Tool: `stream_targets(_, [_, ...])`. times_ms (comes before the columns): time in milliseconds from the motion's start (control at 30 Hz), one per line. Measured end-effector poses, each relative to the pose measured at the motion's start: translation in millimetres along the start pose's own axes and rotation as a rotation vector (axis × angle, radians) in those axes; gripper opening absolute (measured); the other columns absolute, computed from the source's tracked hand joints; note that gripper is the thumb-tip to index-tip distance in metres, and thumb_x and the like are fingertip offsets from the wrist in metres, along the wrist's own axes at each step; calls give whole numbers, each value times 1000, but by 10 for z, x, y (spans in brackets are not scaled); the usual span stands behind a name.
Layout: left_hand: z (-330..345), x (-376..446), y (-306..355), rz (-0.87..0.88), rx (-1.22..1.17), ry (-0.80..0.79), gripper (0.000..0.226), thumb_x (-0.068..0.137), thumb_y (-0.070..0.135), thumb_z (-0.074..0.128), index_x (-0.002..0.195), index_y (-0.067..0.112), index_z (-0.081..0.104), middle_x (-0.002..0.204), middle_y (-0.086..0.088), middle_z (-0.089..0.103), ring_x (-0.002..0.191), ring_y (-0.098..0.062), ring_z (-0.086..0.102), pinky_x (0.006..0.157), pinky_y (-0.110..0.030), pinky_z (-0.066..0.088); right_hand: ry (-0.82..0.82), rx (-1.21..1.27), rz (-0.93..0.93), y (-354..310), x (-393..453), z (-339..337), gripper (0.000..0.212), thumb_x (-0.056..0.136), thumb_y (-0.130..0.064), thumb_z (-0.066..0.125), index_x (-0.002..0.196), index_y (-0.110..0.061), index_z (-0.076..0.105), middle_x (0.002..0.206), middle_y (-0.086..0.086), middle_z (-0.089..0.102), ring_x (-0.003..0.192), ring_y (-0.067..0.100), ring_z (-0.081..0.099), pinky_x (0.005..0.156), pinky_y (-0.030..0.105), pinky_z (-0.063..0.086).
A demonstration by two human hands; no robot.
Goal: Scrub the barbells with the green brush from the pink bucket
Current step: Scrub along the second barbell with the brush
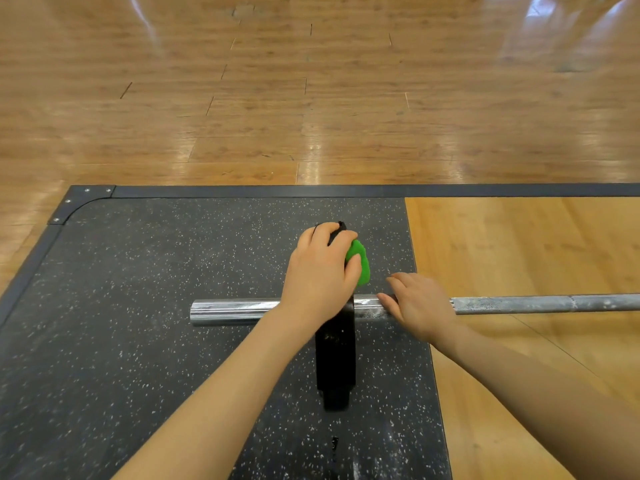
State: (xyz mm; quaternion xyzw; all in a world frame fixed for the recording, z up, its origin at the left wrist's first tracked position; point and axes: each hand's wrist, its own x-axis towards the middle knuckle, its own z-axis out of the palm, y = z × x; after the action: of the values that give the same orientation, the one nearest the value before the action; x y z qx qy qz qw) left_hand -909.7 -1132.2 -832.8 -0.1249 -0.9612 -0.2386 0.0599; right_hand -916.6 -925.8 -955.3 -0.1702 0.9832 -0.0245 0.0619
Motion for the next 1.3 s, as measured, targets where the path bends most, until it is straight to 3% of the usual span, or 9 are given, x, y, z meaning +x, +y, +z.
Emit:
stream_targets(200, [12, -183, 7, 12, -37, 3, 49, 90, 39, 32, 126, 17, 57, 134, -7, 49, 124, -29, 40, 93, -44, 44, 81, 1, -25, 2, -35, 72, 77, 98, -60, 4, 83, -13, 64, 80, 4, 63, 67, 27, 56, 57, 38, 46])
stream_targets(467, [14, -142, 13, 13, 2, 8, 47, 87, 37, 32, 119, 19, 61, 130, -8, 52, 118, -33, 44, 85, -45, 46, 200, 60, -54, -2, -78, 134, 70, 100, -56, 14, 108, -7, 64, 105, 9, 64, 83, 29, 60, 65, 40, 51])
stream_targets(800, [-46, -268, 2, 17, 12, -54, 53, 89, 42, 26, 130, 22, 53, 140, -5, 42, 127, -28, 34, 92, -42, 43, 257, 26, -65, -3, -85, 127, 74, 100, -55, 9, 92, -10, 66, 95, 5, 65, 73, 27, 59, 59, 35, 47])
stream_targets(933, [-37, -5, 1, -50, 10, -118, 38, 97, 31, 40, 131, 21, 53, 140, -5, 42, 127, -29, 33, 98, -45, 40, 252, 29, -63, -11, -78, 143, 75, 100, -56, 8, 90, -9, 66, 94, 7, 64, 71, 28, 59, 58, 36, 47])
stream_targets(1067, [-7, 151, -11, -88, -18, -171, 38, 98, 26, 43, 136, 22, 49, 145, -4, 37, 133, -27, 28, 105, -42, 32, 234, 32, -47, 3, -60, 133, 76, 99, -57, 6, 90, -10, 65, 95, 7, 64, 71, 28, 58, 58, 36, 46])
stream_targets(1200, [12, -67, -9, -39, -63, -120, 40, 99, 28, 41, 137, 19, 48, 148, -5, 35, 139, -27, 24, 109, -43, 32, 225, 30, -54, -2, -82, 134, 75, 99, -58, 8, 90, -9, 65, 95, 8, 64, 72, 29, 59, 59, 37, 47])
stream_targets(1300, [-13, -361, 7, 32, -48, -64, 51, 95, 40, 27, 136, 19, 48, 148, -5, 35, 140, -29, 24, 109, -42, 31, 223, 11, -61, -20, -139, 138, 65, 99, -54, 20, 88, -9, 65, 95, 8, 64, 70, 29, 58, 57, 36, 46])
